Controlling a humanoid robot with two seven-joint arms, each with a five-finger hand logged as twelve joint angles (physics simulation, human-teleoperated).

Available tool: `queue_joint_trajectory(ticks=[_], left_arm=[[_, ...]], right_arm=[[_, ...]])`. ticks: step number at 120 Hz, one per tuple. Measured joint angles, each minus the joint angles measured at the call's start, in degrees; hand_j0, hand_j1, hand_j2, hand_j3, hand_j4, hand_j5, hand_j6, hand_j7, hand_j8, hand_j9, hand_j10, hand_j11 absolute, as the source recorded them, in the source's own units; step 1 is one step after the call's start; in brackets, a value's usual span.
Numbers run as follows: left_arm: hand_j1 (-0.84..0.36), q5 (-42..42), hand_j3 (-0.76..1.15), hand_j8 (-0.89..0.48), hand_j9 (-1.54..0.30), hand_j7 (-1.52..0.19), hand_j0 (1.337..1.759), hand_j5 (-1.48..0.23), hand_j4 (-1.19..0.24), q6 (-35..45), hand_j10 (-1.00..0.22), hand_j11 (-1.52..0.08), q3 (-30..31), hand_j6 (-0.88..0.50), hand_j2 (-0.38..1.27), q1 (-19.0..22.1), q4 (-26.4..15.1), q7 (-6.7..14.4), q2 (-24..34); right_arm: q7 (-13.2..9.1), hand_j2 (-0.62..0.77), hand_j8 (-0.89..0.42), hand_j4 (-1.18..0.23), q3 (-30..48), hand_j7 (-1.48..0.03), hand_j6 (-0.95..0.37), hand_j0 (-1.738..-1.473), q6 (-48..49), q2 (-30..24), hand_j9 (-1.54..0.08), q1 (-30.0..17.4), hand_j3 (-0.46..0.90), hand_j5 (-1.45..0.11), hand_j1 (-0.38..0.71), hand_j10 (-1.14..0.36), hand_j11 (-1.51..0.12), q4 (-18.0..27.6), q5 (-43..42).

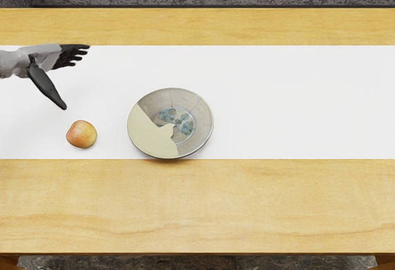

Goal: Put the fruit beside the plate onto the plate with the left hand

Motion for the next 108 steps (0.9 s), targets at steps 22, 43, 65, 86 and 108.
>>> queue_joint_trajectory(ticks=[22, 43, 65, 86, 108], left_arm=[[0.35, 0.0, 0.0, 0.0, 0.0, 0.0, 1.658, 0.0, 0.0, 0.0, 0.0, 0.0, -0.06, 0.0, 0.0, -1.02, -0.05, 3.43, -0.02], [0.35, -0.17, 0.0, 0.0, 0.0, 0.0, 1.658, 0.0, 0.0, -0.01, 0.0, 0.0, -0.17, 0.0, 0.0, -6.62, -0.15, 18.95, -1.43], [0.35, -0.31, 0.0, 0.0, 0.0, 0.0, 1.658, 0.0, 0.0, 0.0, 0.0, 0.0, -0.41, -0.01, 0.0, -8.41, -0.18, 44.96, -8.88], [0.35, 0.11, 0.0, 0.0, 0.0, 0.0, 1.658, 0.0, 0.0, 0.01, 0.0, 0.0, -0.57, 0.0, 0.0, -10.45, -7.64, 54.48, -3.16], [0.35, 7.21, 0.0, 0.0, 0.0, 0.0, 1.658, 0.0, 0.0, 2.26, 0.0, 0.0, -0.95, 0.0, 0.0, -11.44, -32.08, 57.87, 2.68]], right_arm=[[-0.02, 0.0, -0.01, -0.01, 0.07, -0.02, -0.01, -1.658, 0.0, 0.0, -0.02, -0.04, 0.0, -0.02, -0.33, -0.01, -0.02, -0.01, 0.0], [-0.02, 0.0, -0.01, -0.01, 0.11, -0.02, -0.01, -1.658, 0.0, 0.0, -0.02, 0.05, 0.0, -0.02, -0.33, -0.01, -0.02, -0.01, 0.0], [0.0, 0.0, -0.01, -0.01, 0.11, -0.02, -0.01, -1.658, 0.0, 0.0, -0.02, 0.06, 0.0, -0.02, -0.33, -0.01, -0.02, -0.01, 0.0], [0.0, 0.0, -0.01, -0.01, 0.11, -0.02, -0.01, -1.658, 0.0, 0.0, -0.02, 0.06, 0.0, -0.02, -0.33, -0.01, -0.02, -0.01, -0.02], [0.0, 0.0, -0.01, -0.01, 0.12, -0.02, -0.01, -1.658, 0.0, 0.0, -0.02, 0.07, 0.0, -0.02, -0.33, -0.01, -0.02, -0.01, -0.02]])
